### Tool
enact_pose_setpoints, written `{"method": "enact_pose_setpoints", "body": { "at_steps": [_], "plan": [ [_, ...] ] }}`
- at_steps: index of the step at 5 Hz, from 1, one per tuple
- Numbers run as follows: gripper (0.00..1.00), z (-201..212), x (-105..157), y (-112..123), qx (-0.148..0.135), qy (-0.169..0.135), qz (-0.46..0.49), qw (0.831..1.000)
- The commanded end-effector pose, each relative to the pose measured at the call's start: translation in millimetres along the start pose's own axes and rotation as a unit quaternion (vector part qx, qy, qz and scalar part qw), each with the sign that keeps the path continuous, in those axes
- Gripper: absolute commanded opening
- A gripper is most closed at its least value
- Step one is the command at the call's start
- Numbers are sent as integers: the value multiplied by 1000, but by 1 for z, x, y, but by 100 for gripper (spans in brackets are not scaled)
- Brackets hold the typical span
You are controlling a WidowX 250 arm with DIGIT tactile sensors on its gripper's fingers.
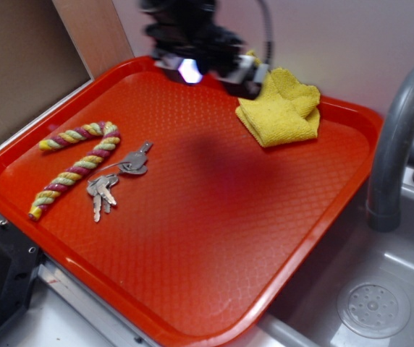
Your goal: Grab the yellow cloth.
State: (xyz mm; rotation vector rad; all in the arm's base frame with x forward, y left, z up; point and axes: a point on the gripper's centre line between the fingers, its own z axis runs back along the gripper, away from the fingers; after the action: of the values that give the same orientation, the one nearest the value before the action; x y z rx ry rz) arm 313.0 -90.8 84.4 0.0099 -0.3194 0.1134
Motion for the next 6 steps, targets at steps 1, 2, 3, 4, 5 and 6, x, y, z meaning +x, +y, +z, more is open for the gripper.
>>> {"method": "enact_pose_setpoints", "body": {
  "at_steps": [1, 2, 3, 4, 5, 6],
  "plan": [
    [100, -42, 37, -33, 39, 19, 6, 999],
    [100, -47, 31, -33, 51, 26, 0, 998],
    [100, -67, 20, -11, 80, 78, 30, 993],
    [11, -61, 17, 18, 82, 86, 59, 991],
    [0, -58, 13, 53, 54, 92, 96, 990],
    [0, -79, 0, 101, -12, 117, 110, 987]
  ]
}}
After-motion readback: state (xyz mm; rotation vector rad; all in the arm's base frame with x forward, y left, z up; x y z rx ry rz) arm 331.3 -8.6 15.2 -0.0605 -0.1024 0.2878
